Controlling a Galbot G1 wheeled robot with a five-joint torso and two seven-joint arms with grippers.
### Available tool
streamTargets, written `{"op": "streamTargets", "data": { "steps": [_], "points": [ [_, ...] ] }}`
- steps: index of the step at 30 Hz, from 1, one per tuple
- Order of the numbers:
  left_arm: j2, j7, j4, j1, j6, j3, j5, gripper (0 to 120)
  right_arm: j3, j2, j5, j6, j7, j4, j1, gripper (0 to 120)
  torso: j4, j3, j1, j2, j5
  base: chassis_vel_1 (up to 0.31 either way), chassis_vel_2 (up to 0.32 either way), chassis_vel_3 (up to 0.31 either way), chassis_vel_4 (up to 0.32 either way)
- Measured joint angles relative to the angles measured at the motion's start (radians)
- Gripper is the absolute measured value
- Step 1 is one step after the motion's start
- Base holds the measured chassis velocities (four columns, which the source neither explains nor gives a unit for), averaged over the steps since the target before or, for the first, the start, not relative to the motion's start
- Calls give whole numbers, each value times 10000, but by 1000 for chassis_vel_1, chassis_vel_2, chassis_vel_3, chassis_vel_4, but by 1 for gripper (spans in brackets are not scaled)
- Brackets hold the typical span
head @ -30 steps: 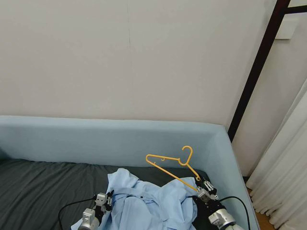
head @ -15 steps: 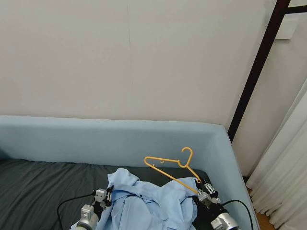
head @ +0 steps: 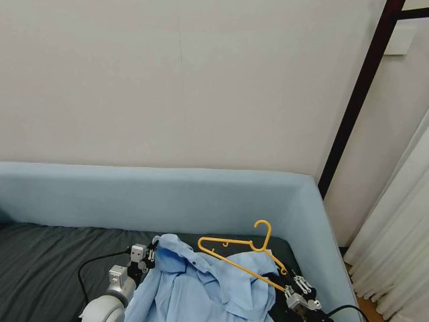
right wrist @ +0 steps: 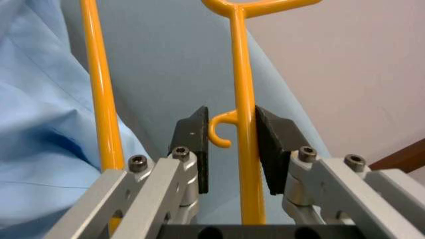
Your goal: Pick up the clothes from the sofa and hang them on the clothes hanger.
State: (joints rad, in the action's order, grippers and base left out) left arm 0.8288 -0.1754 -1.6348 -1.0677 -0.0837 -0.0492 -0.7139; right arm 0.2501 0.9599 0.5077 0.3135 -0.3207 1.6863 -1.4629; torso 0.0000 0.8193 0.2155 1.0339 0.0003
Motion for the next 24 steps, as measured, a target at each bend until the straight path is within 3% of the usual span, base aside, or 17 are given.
{"op": "streamTargets", "data": {
  "steps": [10, 24],
  "points": [
    [-266, -191, -1165, -146, 325, 140, -240, 0, -385, 195, 623, 78, -92, 181, -407, 22, 0, 0, 0, 0, -1, 0, 0, 0, 0],
    [-258, -432, -2346, -748, 617, 230, -145, 0, -1147, 708, 340, -87, -42, -818, 706, 22, 2, 0, 0, 0, 1, 0, 0, 0, 0]
  ]
}}
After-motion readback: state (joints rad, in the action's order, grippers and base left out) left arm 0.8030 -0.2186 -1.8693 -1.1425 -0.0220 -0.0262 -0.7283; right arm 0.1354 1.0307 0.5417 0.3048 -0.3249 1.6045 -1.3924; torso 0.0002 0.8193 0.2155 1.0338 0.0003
